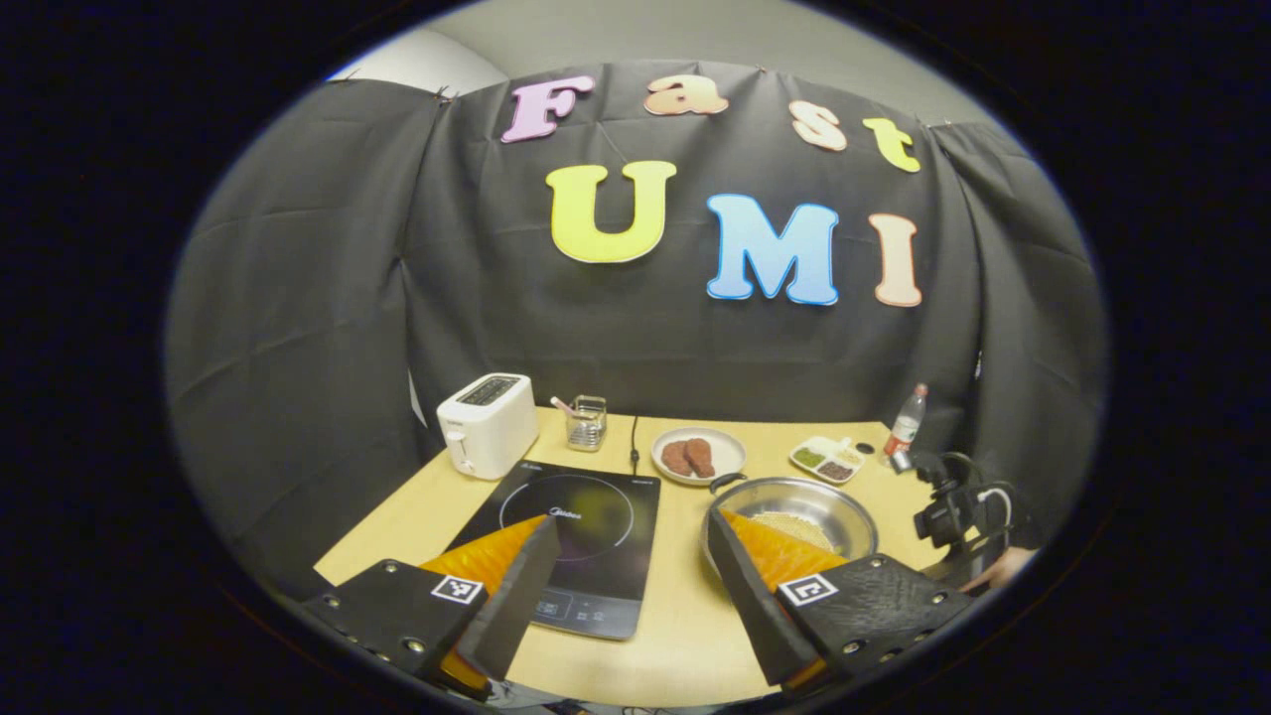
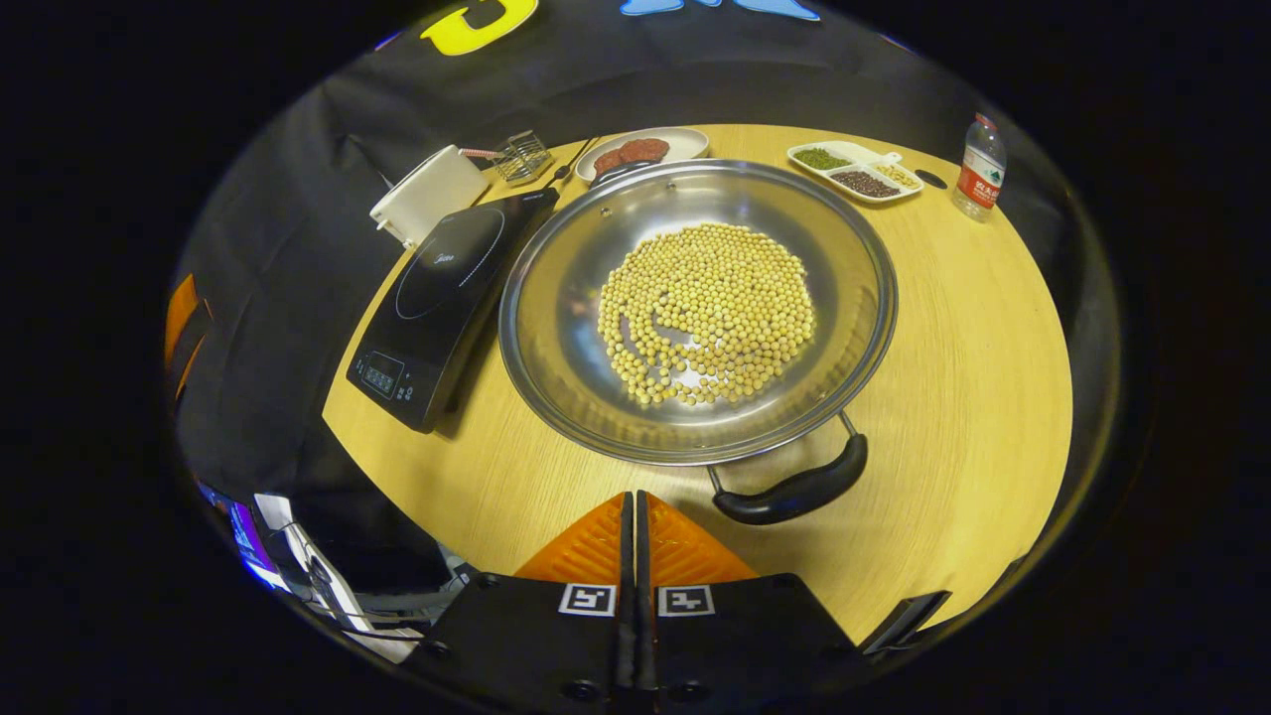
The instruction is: First push the handle of the pot to place it horizontally, then grasp the pot with both hands and set it on the induction cooktop.
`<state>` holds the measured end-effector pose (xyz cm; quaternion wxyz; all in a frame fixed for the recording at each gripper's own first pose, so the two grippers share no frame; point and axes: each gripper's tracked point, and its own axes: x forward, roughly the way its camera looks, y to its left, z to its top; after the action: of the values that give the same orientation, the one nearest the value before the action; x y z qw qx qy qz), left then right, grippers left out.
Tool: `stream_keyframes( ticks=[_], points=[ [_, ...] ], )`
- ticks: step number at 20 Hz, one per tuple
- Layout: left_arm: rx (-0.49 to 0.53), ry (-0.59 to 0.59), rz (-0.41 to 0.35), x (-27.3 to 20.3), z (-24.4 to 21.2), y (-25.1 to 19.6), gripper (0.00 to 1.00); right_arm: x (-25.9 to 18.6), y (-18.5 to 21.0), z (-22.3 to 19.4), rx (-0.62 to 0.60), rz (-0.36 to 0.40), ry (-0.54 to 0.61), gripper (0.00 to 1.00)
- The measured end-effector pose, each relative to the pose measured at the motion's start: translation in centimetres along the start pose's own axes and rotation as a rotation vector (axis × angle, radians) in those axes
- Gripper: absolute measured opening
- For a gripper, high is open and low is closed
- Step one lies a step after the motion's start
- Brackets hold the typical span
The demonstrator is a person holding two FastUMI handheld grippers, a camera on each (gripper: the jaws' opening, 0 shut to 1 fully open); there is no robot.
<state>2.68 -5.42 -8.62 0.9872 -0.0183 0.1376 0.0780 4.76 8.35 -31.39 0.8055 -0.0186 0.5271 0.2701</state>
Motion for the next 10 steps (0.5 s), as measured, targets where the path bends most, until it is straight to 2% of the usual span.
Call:
stream_keyframes(
  ticks=[10],
  points=[
    [-0.017, 0.045, 0.043, 0.2, -1.0, -0.7, 0.89, 0.9, -2.4, 0.7, -0.009, -0.002, 0.002, 0.02]
  ],
)
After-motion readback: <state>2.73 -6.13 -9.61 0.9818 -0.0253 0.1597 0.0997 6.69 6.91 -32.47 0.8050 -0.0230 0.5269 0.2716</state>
